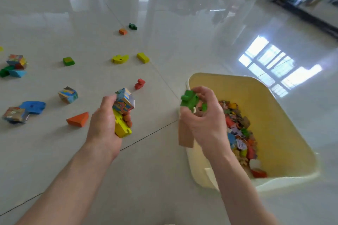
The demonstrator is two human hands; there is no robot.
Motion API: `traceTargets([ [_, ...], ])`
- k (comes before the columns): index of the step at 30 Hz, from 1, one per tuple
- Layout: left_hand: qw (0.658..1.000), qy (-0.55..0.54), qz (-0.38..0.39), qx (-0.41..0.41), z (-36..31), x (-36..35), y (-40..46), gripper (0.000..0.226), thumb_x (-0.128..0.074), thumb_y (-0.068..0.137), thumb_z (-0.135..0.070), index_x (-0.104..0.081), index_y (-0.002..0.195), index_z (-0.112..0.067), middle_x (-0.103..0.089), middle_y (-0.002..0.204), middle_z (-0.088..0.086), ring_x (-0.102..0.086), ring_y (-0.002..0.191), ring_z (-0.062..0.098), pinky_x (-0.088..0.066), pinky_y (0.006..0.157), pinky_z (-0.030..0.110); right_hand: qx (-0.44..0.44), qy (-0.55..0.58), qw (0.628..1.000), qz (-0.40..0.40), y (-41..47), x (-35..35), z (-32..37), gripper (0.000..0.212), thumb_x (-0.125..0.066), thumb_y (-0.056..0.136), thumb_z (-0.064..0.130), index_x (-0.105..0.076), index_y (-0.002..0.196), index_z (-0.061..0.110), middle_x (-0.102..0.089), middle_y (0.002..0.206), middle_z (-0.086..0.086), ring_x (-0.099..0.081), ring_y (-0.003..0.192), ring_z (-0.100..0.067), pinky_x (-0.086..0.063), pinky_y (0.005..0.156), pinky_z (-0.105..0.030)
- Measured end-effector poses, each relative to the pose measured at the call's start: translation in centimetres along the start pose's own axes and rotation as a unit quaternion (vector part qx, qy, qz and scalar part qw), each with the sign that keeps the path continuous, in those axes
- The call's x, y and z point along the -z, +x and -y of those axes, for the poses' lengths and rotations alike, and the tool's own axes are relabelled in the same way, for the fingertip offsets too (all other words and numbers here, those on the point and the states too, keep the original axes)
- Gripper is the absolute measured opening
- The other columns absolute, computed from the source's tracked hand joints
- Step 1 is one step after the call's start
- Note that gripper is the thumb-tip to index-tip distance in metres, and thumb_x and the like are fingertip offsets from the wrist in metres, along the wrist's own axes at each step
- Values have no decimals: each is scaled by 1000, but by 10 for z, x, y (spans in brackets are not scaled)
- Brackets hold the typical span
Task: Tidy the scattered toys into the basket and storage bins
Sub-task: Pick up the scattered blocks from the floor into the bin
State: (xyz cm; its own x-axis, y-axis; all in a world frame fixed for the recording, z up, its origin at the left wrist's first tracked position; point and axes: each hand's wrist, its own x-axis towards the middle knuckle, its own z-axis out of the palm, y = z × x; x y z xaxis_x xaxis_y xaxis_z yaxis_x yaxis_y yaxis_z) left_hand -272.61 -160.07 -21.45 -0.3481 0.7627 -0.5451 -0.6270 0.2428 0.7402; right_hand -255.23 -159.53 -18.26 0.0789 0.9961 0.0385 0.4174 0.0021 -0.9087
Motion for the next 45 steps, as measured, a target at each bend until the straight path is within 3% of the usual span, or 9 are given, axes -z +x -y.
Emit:
traceTargets([
  [6, 982, 17, 188, 23, 36, -105, -39, 24, -43, 96, -29, -57, 96, -9, -52, 66, 6, -51, 46, 10, -46, 46, 21, -108, -91, 986, -94, 31, 88, -43, 42, -67, 85, 21, -48, 121, 26, -57, 112, -2, -58, 86, -15, -51, 63, -27],
  [10, 948, 116, 290, 67, 56, -131, -48, 53, -34, 95, -51, -40, 136, -18, -51, 130, 20, -52, 119, 29, -42, 99, 41, -148, -170, 971, -83, 39, 101, -59, 44, -66, 85, 31, -49, 126, 24, -52, 127, -7, -57, 103, -22, -52, 77, -33],
  [12, 939, 102, 322, 65, 56, -130, -53, 62, -28, 94, -55, -23, 147, -22, -34, 149, 6, -36, 135, 21, -32, 105, 28, -147, -224, 960, -82, 42, 101, -57, 51, -63, 86, 38, -45, 132, 25, -32, 147, -5, -48, 121, -25, -47, 97, -41],
  [14, 954, 81, 287, 15, 47, -122, -48, 57, -25, 99, -43, -19, 148, -16, -42, 134, -8, -51, 119, 12, -38, 89, 8, -116, -230, 961, -100, 44, 95, -45, 52, -61, 88, 38, -43, 135, 25, -15, 155, 0, -40, 131, -26, -40, 105, -44],
  [21, 977, 194, 7, -85, 15, -41, 32, 13, -45, 93, -12, -57, 92, -17, -55, 93, 5, -49, 90, 18, -39, 76, 29, 71, -115, 991, 13, 39, 9, 12, 31, -59, 90, 29, -52, 121, 28, -27, 139, 17, -54, 101, -4, -49, 85, -24],
  [28, 806, 554, -162, -132, -1, 102, 98, 43, -47, 89, -9, -48, 132, -11, -47, 137, 12, -45, 125, 27, -36, 100, 32, 6, -247, 914, 321, 36, -144, -35, 51, -54, 92, 26, -37, 139, 20, -9, 156, -4, -28, 138, -21, -27, 107, -28],
  [36, 628, 749, -48, -203, 19, 126, 121, 52, -53, 91, -25, -37, 139, -17, -44, 136, 7, -42, 123, 26, -37, 96, 32, 4, -294, 907, 301, 33, -167, -70, 58, -60, 88, 30, -36, 140, 22, -28, 146, -1, -32, 133, -20, -30, 106, -31],
  [42, 876, 432, -163, -138, 13, 116, 112, 62, -56, 79, -25, -40, 138, -13, -56, 122, 11, -54, 112, 29, -41, 94, 33, 21, -299, 910, 286, 31, -174, -86, 56, -66, 83, 28, -43, 135, 22, -39, 126, -1, -40, 119, -17, -36, 96, -25],
  [45, 964, 207, -152, -75, -4, 116, 104, 46, -46, 83, -15, -47, 129, -11, -55, 94, 7, -58, 80, 29, -50, 70, 34, 14, -252, 920, 301, 36, -190, -82, 43, -59, 87, 13, -50, 128, 16, -49, 106, -4, -49, 100, -16, -35, 81, -15],
])
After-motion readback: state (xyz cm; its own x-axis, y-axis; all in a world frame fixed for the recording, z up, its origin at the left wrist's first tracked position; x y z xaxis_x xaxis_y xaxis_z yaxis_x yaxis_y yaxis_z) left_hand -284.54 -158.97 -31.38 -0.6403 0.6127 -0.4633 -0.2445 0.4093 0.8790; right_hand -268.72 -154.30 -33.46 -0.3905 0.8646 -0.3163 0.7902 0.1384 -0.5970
